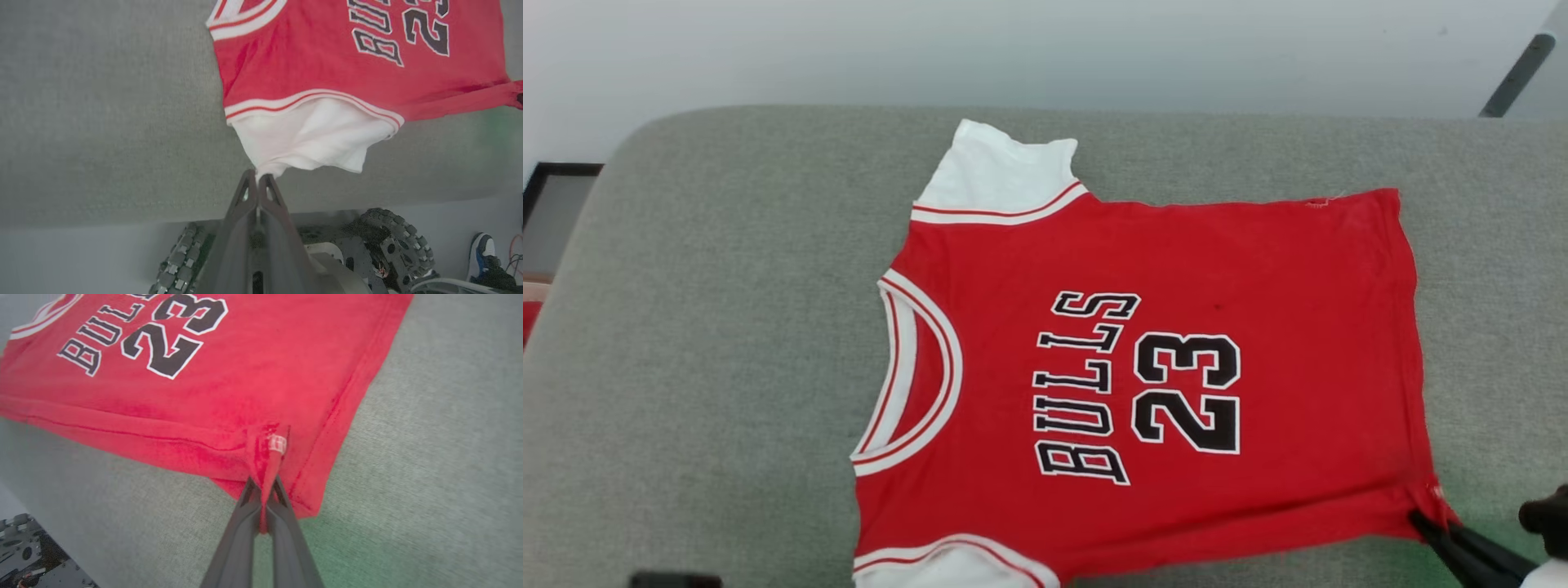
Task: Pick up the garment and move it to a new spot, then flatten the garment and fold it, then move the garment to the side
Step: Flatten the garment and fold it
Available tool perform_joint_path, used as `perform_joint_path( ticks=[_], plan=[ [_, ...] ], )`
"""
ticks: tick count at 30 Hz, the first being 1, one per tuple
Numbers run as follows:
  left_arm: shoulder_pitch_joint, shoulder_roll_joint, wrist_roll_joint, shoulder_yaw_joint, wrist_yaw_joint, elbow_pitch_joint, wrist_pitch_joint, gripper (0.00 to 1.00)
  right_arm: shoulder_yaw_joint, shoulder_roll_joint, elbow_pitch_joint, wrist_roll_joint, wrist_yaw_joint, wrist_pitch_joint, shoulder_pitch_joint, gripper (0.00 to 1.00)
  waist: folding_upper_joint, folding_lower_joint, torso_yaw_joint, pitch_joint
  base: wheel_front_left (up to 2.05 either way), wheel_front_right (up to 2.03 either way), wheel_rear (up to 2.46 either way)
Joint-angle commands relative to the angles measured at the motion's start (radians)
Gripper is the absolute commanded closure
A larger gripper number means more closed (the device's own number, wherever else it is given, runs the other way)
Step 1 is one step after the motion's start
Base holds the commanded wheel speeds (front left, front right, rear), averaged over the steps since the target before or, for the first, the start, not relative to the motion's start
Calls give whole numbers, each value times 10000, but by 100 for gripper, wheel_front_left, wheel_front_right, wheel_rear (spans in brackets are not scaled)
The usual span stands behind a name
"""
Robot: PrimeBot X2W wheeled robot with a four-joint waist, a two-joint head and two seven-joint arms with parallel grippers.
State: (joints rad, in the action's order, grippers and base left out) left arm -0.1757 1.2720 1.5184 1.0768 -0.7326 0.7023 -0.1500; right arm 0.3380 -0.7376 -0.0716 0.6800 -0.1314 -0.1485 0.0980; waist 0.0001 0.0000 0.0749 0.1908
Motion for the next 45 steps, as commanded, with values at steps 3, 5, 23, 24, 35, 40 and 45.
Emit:
perform_joint_path(
  ticks=[3, 5, 23, 24, 35, 40, 45],
  plan=[
    [-684, 520, -493, -223, -196, 371, 388, 100, -392, 235, -499, -192, 14, -287, -15, 100, -1, 0, -204, 121, 0, 0, 0],
    [-1185, 821, -869, -342, -70, 480, 822, 100, -574, 376, -750, -310, 14, -531, -245, 100, -1, 0, -300, 174, 0, 0, 0],
    [-6748, -1266, -4191, -789, 4082, -3649, 6107, 100, -543, 1320, 6, -885, 14, -2122, -3426, 100, -1, 0, -655, 1296, 0, 0, 0],
    [-6922, -1565, -4137, -770, 4280, -3977, 6222, 100, -502, 1317, 117, -933, 14, -2194, -3596, 100, -1, 0, -651, 1387, 0, 0, 0],
    [-7805, -3412, -4107, -243, 5665, -6818, 6960, 100, -77, 1432, 1150, -776, 14, -2894, -4674, 100, -1, 0, -604, 1895, 0, 0, 0],
    [-7820, -3850, -3715, -225, 5856, -7509, 7182, 100, 65, 1496, 1467, -606, 14, -3120, -4871, 100, -1, 0, -554, 1890, 0, 0, 0],
    [-7860, -4087, -3495, -301, 5848, -7894, 7252, 77, 174, 1517, 1698, -558, 14, -3381, -5043, 92, -1, 0, -483, 1714, 0, 0, 0]
  ],
)
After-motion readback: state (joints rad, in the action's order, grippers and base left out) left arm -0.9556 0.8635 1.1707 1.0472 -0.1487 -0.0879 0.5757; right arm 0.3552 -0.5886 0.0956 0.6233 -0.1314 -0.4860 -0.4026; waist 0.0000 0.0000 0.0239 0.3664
